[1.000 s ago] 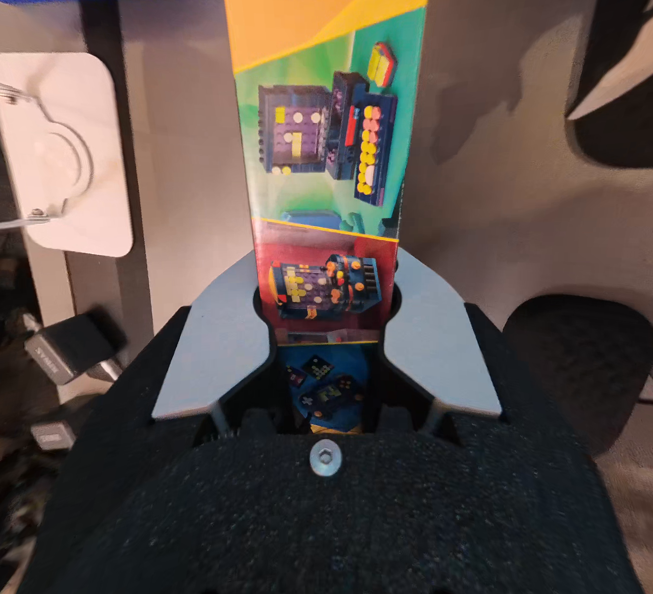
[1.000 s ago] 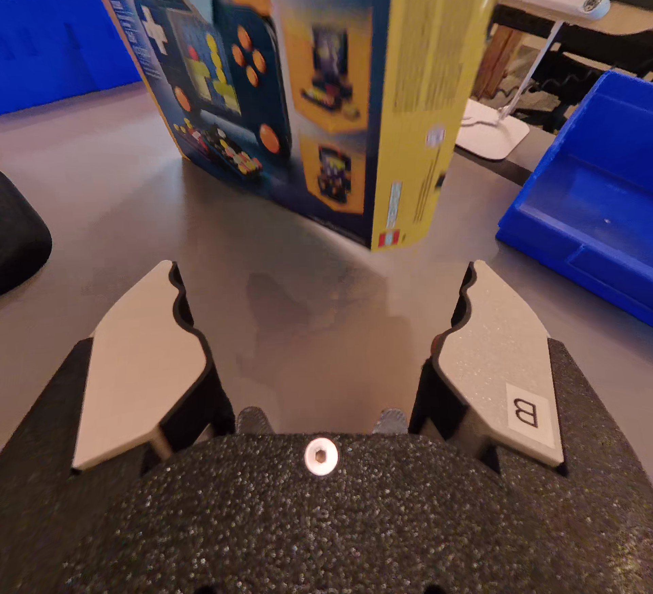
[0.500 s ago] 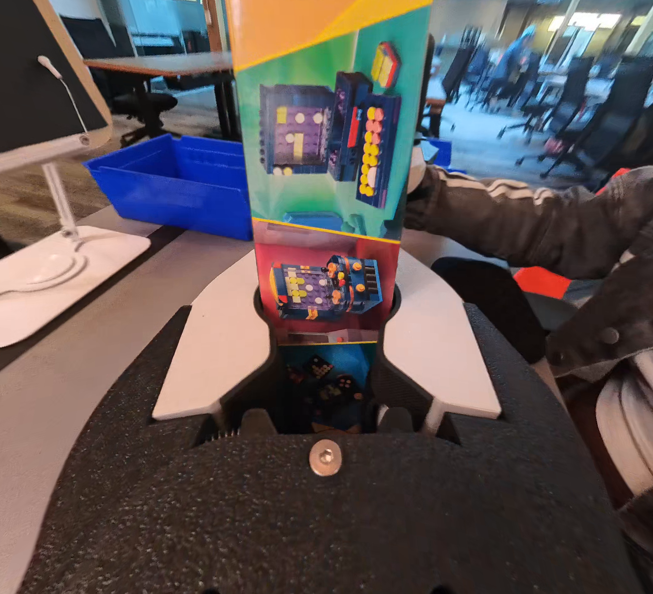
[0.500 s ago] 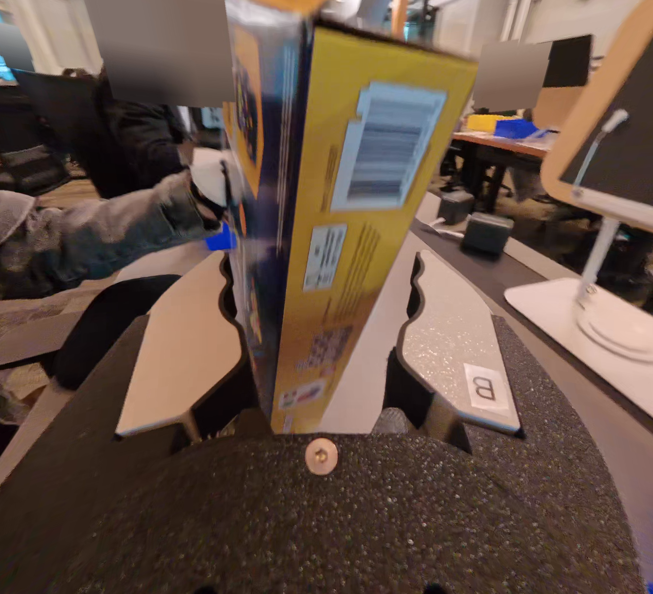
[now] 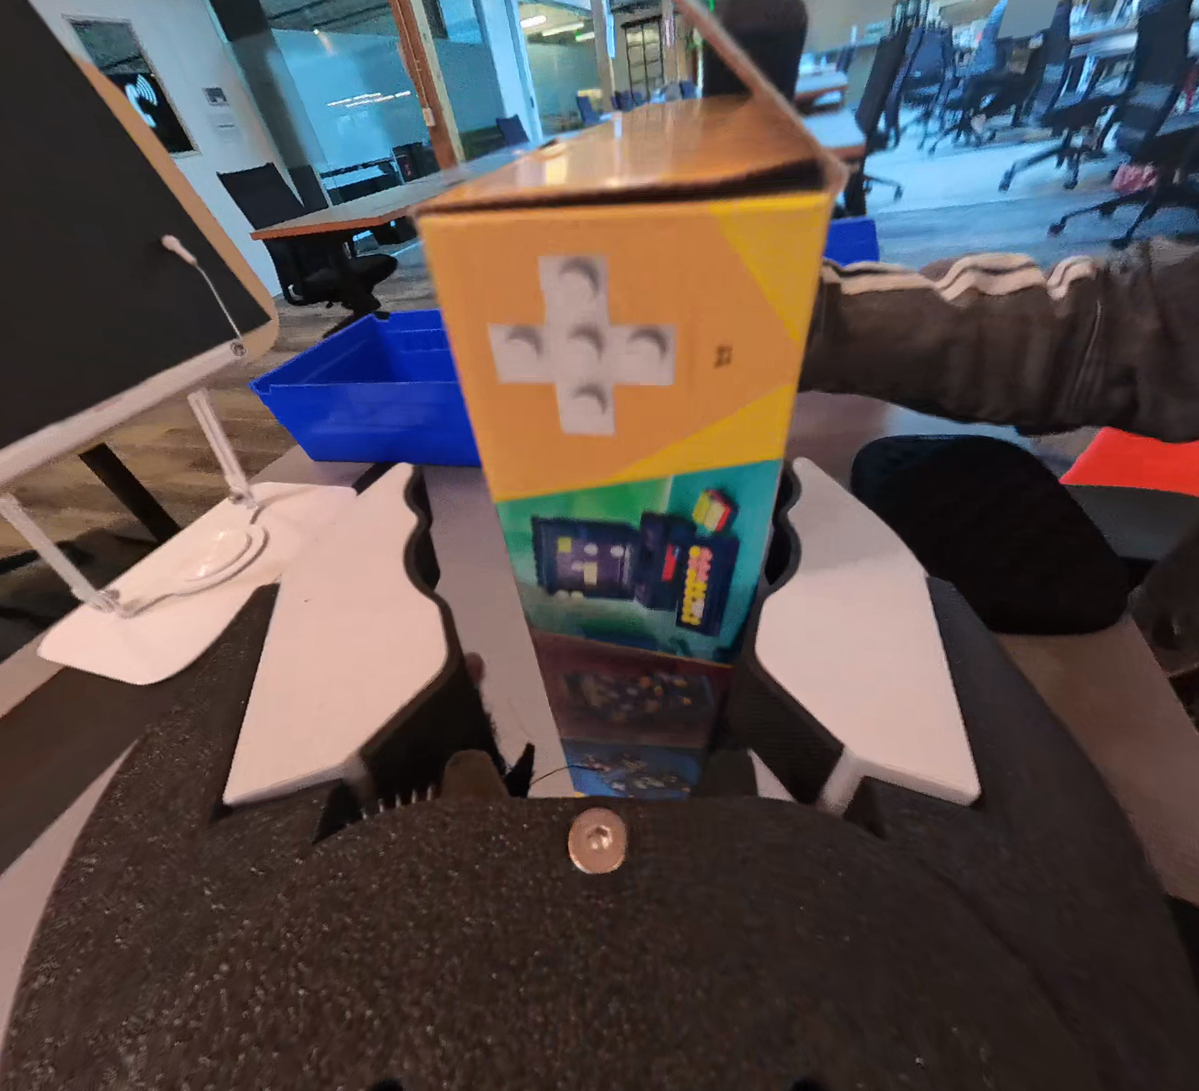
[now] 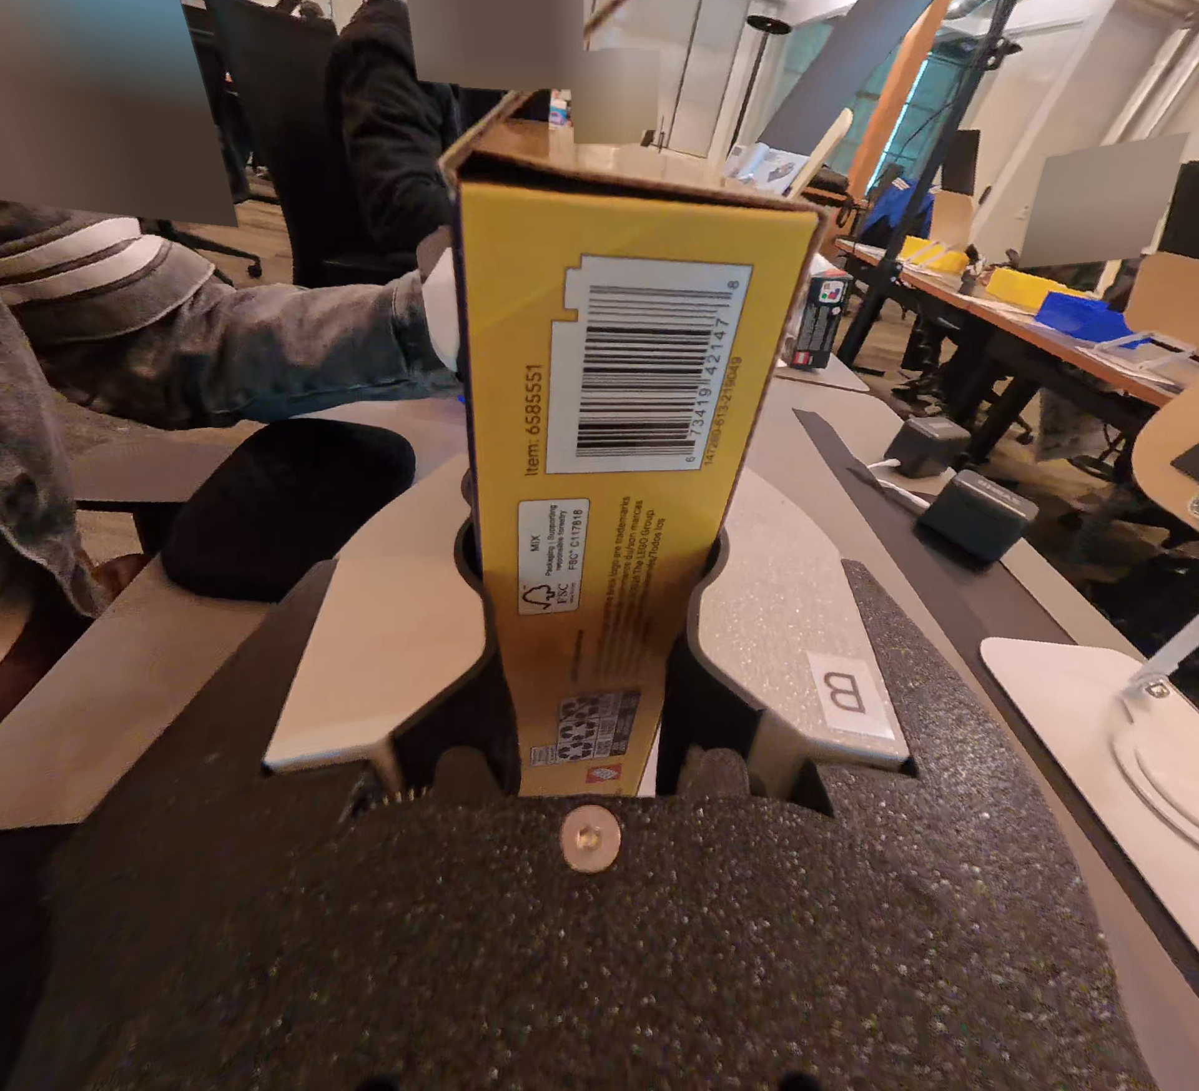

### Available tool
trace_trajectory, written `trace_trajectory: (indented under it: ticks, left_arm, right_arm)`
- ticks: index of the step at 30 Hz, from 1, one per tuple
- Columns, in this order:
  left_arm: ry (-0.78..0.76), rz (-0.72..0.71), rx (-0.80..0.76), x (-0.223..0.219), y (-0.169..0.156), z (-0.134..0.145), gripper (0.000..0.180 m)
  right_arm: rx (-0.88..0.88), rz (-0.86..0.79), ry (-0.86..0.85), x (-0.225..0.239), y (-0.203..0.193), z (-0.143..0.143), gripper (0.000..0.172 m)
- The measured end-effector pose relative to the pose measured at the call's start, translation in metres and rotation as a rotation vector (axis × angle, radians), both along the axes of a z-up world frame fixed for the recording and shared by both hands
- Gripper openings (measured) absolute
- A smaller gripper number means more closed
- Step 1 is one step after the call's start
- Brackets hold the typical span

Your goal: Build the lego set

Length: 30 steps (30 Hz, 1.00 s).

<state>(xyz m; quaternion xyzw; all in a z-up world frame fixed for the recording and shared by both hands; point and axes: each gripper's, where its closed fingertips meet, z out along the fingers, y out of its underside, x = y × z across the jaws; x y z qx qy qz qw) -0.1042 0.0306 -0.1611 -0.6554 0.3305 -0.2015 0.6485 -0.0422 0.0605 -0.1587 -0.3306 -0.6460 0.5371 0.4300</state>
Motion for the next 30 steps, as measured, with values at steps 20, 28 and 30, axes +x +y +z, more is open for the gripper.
trace_trajectory:
  ticks: [20,28,30]
  left_arm:
    - [-0.005,-0.079,-0.060,0.006,0.004,-0.005,0.066]
    - [-0.014,-0.125,-0.104,0.003,0.004,-0.007,0.065]
    - [-0.007,-0.145,-0.107,0.005,0.004,-0.007,0.065]
  right_arm:
    - [-0.171,-0.051,-0.391,0.027,0.021,0.082,0.022]
    - [0.863,-0.309,0.219,0.044,-0.015,0.095,0.004]
    - [1.171,-0.411,0.312,0.050,-0.023,0.087,0.003]
